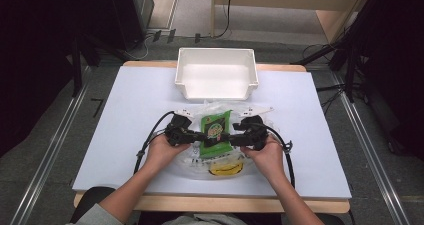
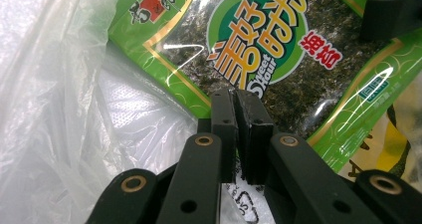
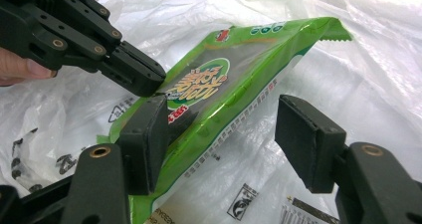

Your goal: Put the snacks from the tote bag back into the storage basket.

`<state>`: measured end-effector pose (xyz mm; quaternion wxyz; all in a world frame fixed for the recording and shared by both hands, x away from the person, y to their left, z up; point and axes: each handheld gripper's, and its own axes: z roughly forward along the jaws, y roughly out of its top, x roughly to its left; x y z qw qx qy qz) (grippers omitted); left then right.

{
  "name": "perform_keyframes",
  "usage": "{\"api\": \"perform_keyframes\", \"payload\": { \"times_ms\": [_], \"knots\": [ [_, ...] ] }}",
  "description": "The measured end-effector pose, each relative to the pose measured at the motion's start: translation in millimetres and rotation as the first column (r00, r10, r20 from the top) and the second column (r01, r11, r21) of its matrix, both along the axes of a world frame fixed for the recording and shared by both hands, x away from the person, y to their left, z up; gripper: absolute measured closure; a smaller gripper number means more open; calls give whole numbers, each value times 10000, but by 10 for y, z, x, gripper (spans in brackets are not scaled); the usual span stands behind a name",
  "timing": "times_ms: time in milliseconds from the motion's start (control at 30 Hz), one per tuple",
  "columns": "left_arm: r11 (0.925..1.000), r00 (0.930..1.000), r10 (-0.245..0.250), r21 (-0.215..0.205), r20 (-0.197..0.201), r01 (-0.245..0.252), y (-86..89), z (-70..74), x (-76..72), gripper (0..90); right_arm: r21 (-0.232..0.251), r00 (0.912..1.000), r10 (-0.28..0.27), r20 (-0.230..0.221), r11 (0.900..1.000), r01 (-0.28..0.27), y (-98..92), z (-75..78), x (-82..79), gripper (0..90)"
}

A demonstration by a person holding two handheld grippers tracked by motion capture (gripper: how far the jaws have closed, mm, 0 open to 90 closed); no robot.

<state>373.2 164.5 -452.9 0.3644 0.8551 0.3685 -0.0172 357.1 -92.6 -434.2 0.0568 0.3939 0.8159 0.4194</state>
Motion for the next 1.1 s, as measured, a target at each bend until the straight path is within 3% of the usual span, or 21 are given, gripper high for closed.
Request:
{"api": "perform_keyframes", "payload": {
  "times_ms": [400, 733, 833, 1100],
  "knots": [
    [9998, 9999, 124, -123, 35, -124, -18, -21, -5, 884, -16, 9997, -156, -189, 9999, 156, 81, -30, 49, 366],
    [9999, 9999, 97, -141, 76, -96, -35, -33, -7, 884, 34, 9979, -263, -596, 9996, 266, 111, -20, 133, 367],
    [9999, 9999, 93, -135, 84, -92, -37, -33, -7, 884, 46, 9958, -402, -827, 9992, 407, 119, -3, 178, 384],
    [9999, 9999, 99, -125, 94, -98, -41, -34, -9, 883, 249, 9781, -639, -1980, 9972, 702, 175, -12, 299, 455]
  ]
}}
